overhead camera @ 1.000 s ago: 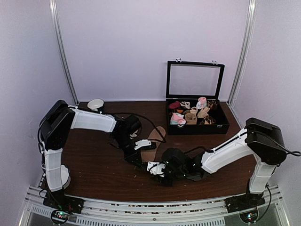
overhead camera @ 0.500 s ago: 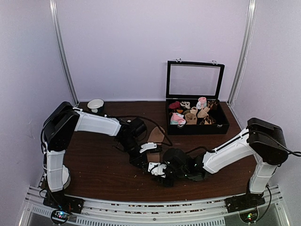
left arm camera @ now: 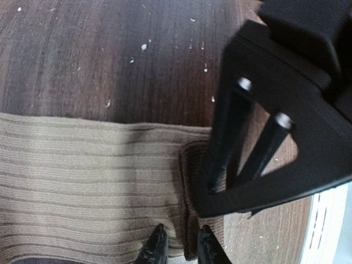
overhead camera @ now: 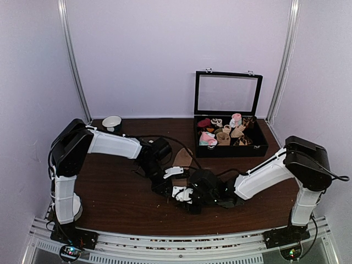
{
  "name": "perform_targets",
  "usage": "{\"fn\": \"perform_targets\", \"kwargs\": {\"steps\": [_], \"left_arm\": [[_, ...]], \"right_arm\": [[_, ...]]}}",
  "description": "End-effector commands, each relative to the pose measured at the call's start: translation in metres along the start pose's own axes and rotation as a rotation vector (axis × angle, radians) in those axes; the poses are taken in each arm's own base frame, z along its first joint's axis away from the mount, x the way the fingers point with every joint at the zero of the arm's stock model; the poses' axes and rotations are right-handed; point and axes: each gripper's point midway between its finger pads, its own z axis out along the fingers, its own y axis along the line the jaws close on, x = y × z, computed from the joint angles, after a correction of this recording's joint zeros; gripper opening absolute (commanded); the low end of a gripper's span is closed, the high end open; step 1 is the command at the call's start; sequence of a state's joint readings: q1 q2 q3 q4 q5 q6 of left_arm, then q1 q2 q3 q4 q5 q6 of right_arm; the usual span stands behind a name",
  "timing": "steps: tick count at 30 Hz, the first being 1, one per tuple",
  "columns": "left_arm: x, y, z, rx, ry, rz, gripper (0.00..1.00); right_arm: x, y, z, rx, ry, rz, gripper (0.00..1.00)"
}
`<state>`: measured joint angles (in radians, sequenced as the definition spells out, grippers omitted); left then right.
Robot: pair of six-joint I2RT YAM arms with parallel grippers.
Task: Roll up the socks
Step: Roll the sock at the center of the board.
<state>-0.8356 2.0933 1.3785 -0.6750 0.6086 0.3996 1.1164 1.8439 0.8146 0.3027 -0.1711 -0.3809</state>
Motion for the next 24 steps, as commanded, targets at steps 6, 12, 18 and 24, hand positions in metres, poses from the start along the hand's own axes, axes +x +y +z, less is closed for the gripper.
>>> {"fn": "perform_targets", "kwargs": {"steps": [6, 12, 18, 24], "left_arm": [[0.063, 0.005, 0.027, -0.012, 0.224, -0.074, 0.21], [0.062, 0.006, 0.025, -0.018, 0.227, -0.067, 0.21], [0.048, 0.009, 0.007, -0.046, 0.161, -0.049, 0.38], [0.021, 0.014, -0.043, -0.108, 0.016, -0.02, 0.54]], "right_arm": [[0.064, 0.012, 0.007, -0.073, 0.17, 0.023, 0.29], [0.077, 0.015, 0.008, -0.085, 0.224, 0.044, 0.22], [0.081, 0.028, 0.006, -0.158, 0.257, 0.08, 0.08], [0.078, 0.03, 0.005, -0.2, 0.32, 0.148, 0.03]]}}
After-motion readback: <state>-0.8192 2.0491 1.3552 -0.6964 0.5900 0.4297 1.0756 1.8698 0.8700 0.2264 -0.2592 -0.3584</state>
